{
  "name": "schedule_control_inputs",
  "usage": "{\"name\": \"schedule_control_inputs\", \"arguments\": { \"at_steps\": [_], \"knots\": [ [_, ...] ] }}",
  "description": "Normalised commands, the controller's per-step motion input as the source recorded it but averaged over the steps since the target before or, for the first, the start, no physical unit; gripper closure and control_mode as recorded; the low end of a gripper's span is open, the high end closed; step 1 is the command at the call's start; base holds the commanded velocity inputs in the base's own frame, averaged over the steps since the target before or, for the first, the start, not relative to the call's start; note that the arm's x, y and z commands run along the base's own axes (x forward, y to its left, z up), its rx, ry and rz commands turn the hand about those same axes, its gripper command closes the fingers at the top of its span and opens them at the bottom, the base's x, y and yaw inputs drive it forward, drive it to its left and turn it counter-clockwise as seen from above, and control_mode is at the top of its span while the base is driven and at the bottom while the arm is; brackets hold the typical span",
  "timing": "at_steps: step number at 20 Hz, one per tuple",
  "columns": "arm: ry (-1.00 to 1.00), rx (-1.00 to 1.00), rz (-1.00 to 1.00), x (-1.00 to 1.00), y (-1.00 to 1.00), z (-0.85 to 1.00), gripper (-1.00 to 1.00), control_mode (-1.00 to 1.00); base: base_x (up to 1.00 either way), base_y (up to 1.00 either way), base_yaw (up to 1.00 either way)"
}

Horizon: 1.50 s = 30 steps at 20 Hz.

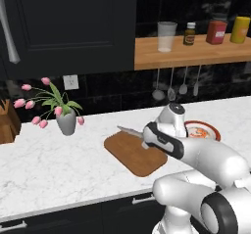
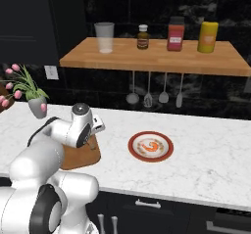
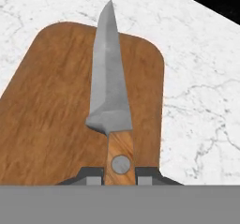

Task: Pick up the knife from the drawer and place it on the cutting board. Then place the meat from the plate to the cutting board.

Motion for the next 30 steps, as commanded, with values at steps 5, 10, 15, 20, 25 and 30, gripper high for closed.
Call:
{"name": "schedule_control_inputs", "arguments": {
  "at_steps": [5, 10, 15, 20, 25, 30],
  "knots": [
    [0.01, 0.01, -0.03, 0.01, 0.13, -0.52, 1.00, -1.00, 0.00, 0.00, 0.00],
    [0.05, 0.03, -0.03, 0.05, 0.08, -0.46, 1.00, -1.00, 0.00, 0.00, 0.00],
    [0.02, 0.00, -0.04, 0.01, 0.03, -0.55, 1.00, -1.00, 0.00, 0.00, 0.00],
    [0.02, 0.00, -0.05, 0.02, 0.04, -0.54, 1.00, -1.00, 0.00, 0.00, 0.00],
    [0.03, 0.00, -0.05, 0.00, 0.04, -0.47, -1.00, -1.00, 0.00, 0.00, 0.00],
    [0.00, 0.00, 0.00, 0.00, 0.00, -0.01, -1.00, -1.00, 0.00, 0.00, 0.00]
  ]
}}
